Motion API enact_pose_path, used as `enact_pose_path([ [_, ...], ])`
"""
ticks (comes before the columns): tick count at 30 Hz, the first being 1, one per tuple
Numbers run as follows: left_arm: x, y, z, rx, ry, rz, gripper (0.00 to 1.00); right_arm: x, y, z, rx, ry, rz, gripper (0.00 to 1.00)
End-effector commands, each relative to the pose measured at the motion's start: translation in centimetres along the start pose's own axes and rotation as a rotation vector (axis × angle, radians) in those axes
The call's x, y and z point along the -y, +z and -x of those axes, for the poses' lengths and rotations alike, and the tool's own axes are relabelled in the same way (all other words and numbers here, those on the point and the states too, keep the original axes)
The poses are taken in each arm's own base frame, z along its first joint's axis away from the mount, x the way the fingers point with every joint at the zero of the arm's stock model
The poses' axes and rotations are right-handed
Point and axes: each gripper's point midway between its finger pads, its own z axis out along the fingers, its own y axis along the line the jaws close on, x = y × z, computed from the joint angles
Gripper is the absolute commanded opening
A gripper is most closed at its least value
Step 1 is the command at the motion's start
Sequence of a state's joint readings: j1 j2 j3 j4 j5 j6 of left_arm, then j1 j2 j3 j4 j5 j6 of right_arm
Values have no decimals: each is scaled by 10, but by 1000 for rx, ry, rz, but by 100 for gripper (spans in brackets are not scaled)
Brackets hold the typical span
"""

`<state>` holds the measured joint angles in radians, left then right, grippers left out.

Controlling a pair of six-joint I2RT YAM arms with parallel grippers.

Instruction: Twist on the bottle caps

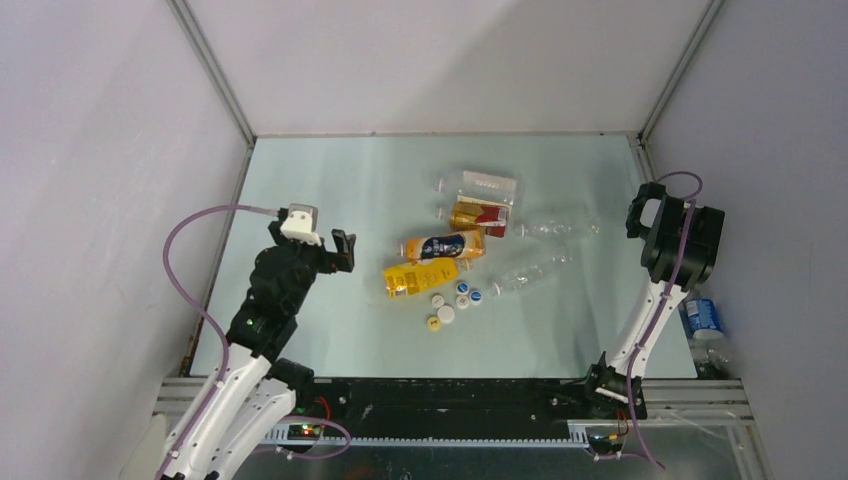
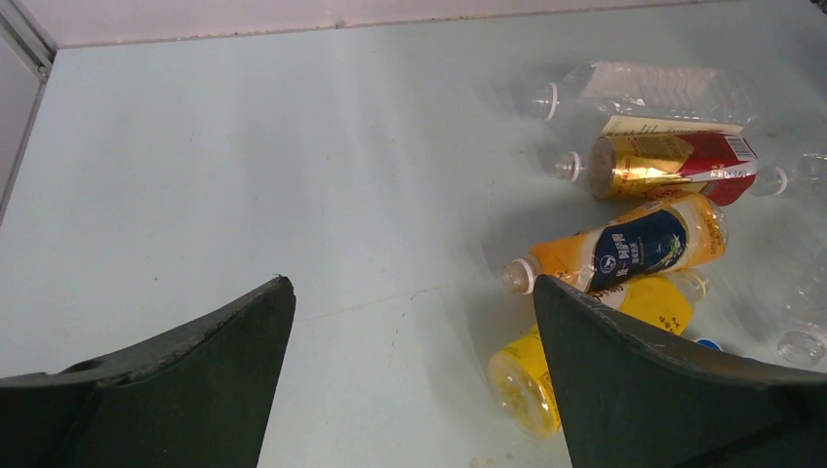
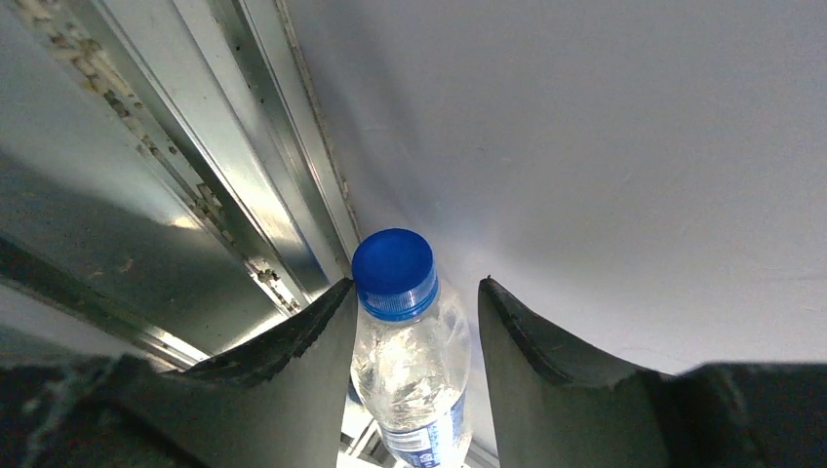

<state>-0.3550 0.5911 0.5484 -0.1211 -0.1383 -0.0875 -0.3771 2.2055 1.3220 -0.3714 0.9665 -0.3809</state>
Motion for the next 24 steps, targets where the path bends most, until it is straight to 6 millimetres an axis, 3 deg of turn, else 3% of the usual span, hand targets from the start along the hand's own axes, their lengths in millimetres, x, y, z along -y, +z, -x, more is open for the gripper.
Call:
enact_pose_path([
  [1, 2, 1, 9, 47, -5, -10, 100, -23, 10, -21, -74, -86, 57, 51],
  [12, 2, -1, 11, 57, -1, -10, 100, -37, 1, -49, -158, -121, 191, 49],
  [18, 2, -1, 10, 55, -1, -10, 100, -43, 13, -62, -215, -131, 180, 48],
  [24, 3, 0, 9, 47, 0, -15, 100, -35, 27, -57, -218, -129, 134, 44],
])
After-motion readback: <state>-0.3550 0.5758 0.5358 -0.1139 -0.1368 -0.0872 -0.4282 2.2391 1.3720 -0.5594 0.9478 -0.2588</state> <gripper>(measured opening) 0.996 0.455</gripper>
